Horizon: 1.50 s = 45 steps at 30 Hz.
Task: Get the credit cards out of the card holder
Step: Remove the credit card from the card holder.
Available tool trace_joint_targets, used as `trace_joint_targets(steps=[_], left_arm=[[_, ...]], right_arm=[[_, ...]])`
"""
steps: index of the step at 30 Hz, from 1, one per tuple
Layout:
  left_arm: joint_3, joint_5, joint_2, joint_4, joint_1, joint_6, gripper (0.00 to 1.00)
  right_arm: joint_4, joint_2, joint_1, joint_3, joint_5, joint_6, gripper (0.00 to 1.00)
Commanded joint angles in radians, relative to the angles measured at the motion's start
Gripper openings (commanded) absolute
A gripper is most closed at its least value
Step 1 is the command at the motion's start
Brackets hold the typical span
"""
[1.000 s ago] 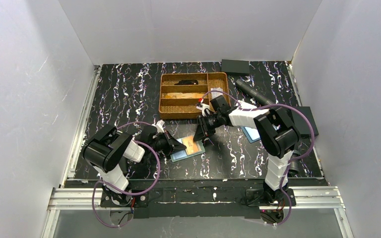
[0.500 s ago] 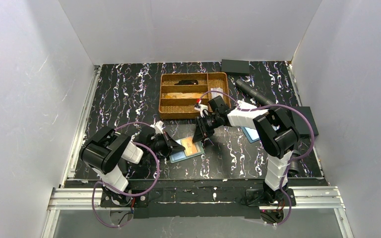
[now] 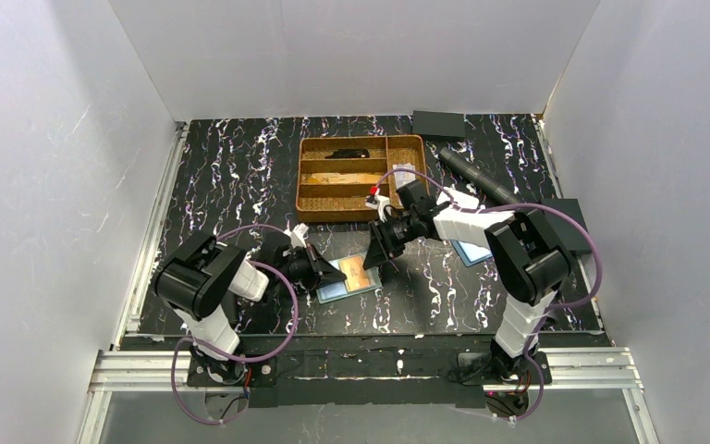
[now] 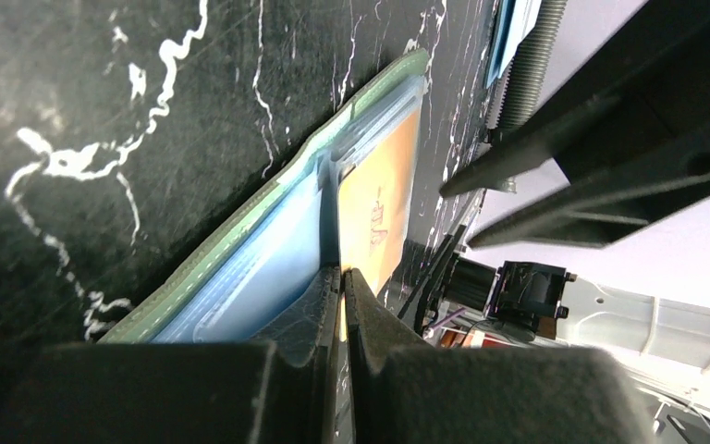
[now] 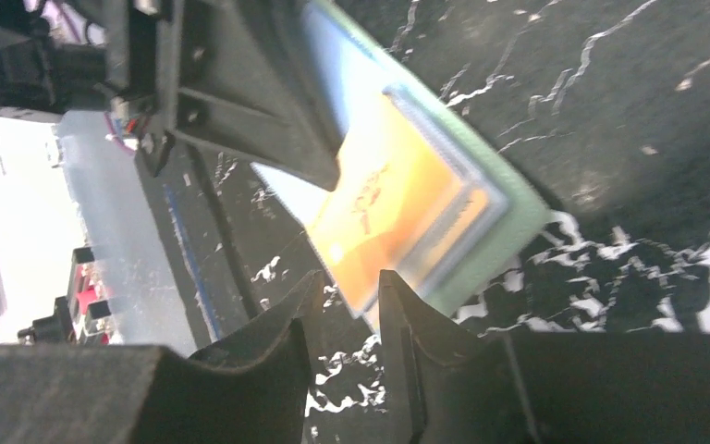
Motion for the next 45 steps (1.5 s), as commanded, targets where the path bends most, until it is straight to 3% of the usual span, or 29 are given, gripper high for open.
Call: trace_joint_targets(steps=[1, 11, 20, 28, 45], left_arm=[[0.045, 0.042, 0.031, -0.023, -0.002, 0.033, 0.0], [0.065, 0.045, 0.063, -0.013, -0.021, 0.027, 0.0], [0.062, 0.044, 0.083, 0.003, -0.021, 0.02, 0.0], [0.051, 0.045, 0.095, 0.016, -0.021, 0.017, 0.0], [0.054, 0.051, 0.103, 0.028, -0.022, 0.012, 0.0]], right_arm=[[0.078, -0.079, -0.004, -0.051, -0.109, -0.018, 0.38], [0.081, 0.041, -0.004, -0.013, -0.091, 0.066, 0.33], [0.049, 0.022, -0.006, -0.011, -0.03, 0.037, 0.33], [0.19, -0.014, -0.052, -0.044, -0.176, 0.127, 0.35], [0.069, 0.041, -0.054, -0.009, -0.028, 0.087, 0.34]])
